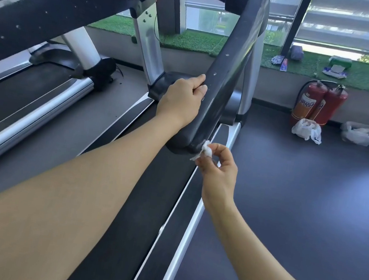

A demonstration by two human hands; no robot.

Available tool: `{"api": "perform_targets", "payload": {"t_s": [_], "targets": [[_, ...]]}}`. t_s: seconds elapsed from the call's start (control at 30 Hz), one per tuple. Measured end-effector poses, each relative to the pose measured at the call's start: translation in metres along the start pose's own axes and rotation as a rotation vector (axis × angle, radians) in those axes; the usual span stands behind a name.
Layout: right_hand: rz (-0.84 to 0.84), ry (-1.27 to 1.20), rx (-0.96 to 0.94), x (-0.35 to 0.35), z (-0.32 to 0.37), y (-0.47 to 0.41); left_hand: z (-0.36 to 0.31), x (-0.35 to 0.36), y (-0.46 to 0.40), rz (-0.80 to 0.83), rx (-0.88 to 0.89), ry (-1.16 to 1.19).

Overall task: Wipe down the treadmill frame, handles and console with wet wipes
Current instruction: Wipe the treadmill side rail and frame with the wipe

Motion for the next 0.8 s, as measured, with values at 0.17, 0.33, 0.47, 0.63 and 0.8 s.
{"api": "perform_targets", "payload": {"t_s": [0.17,0.33,0.47,0.63,0.8], "targets": [[-0.084,0.003,0.095,-0.008,-0.014,-0.043,0.000,0.001,0.001,-0.014,0.001,0.001],[-0.103,0.017,0.097,-0.001,0.000,-0.039,0.000,0.000,0.000,-0.026,-0.002,0.001],[-0.019,0.029,0.056,0.010,0.019,0.003,0.000,0.000,-0.001,-0.030,0.002,0.009],[0.074,0.093,0.042,0.028,0.039,0.031,0.001,0.001,-0.001,-0.013,0.013,0.014],[0.117,0.100,0.113,0.036,0.055,0.033,0.000,-0.004,0.002,0.041,-0.036,0.102]]}}
Point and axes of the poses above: each hand's wrist, its own y-axis away from the middle knuckle, its own x-axis out of the palm, z = x × y, the point moved 3 cm from there along -y, towards the middle knuckle, and after that the axes turned 10 degrees about -y, right-handed, at the moved point
